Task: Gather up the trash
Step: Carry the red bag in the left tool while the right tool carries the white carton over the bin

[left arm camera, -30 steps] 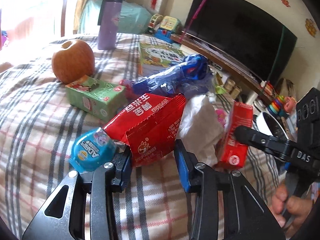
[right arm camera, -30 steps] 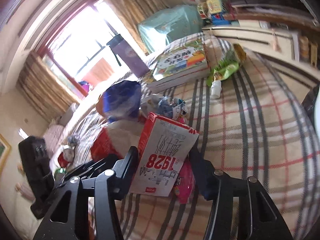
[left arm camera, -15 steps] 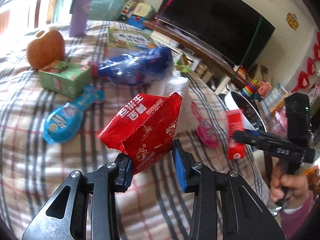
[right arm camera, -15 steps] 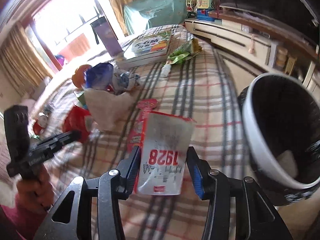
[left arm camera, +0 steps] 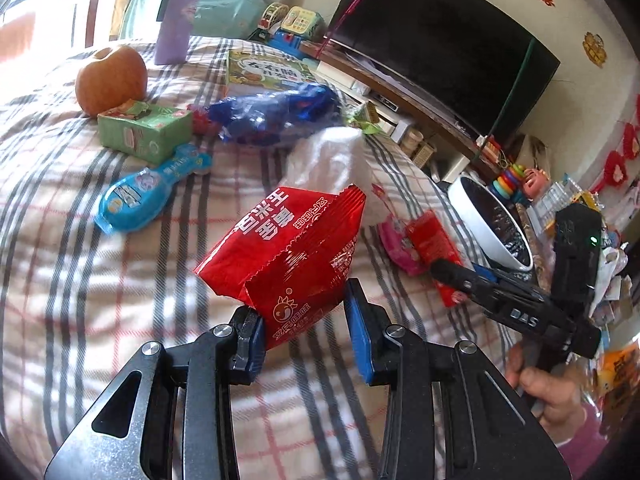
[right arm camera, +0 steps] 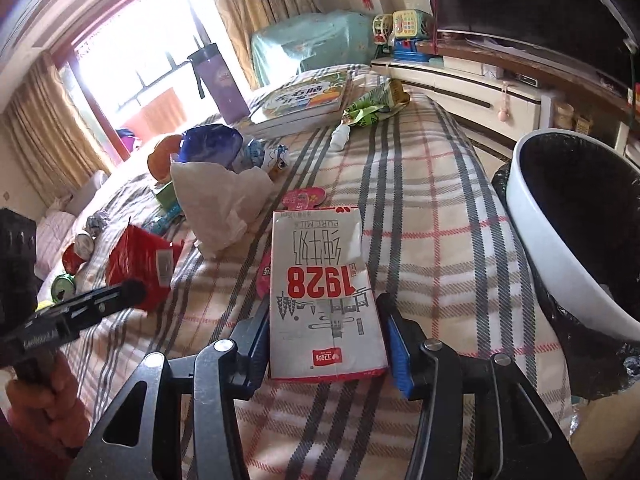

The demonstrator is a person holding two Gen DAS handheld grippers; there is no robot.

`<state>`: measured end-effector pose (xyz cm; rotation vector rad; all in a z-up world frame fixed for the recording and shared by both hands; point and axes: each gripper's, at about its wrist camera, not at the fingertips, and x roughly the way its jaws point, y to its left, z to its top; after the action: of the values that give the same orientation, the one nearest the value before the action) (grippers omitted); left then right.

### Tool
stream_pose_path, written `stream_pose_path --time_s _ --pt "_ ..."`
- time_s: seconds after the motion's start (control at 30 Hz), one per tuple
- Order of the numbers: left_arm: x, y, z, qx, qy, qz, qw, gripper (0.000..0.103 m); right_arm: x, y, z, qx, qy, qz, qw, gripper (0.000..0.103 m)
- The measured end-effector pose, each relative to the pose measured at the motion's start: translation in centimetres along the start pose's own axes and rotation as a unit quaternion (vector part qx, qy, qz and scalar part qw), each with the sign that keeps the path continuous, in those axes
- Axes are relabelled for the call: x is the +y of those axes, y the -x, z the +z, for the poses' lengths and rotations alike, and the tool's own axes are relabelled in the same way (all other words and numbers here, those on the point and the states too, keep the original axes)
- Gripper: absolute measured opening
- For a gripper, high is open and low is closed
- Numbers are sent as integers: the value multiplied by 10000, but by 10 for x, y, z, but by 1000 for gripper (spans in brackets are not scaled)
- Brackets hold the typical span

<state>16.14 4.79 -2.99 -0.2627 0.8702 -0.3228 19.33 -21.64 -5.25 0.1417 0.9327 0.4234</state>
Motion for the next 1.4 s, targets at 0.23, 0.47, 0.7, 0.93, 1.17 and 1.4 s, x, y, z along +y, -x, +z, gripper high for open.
stream_pose_path --time_s 0.23,0.47,0.7,0.93,1.17,1.4 --pt "-32 0 -7 12 -135 -102 9999 32 -8 26 -8 -194 25 176 9997 49" --pt "-75 -12 -7 73 -430 -213 9988 28 -27 66 -10 -471 -15 64 9989 49" --pt "-113 -24 -5 122 -776 -406 9961 18 -50 91 -16 -608 -181 -84 9979 49" --pt "-146 -30 -2 157 -1063 -585 9925 17 -68 109 -22 -754 -344 -194 9964 49" --pt "-168 -41 5 213 -1265 -738 9890 17 -89 122 -21 -861 -510 -426 9941 49" --pt "-193 -52 17 217 -1490 -885 9846 17 -109 130 -18 -909 -648 -626 9918 49"
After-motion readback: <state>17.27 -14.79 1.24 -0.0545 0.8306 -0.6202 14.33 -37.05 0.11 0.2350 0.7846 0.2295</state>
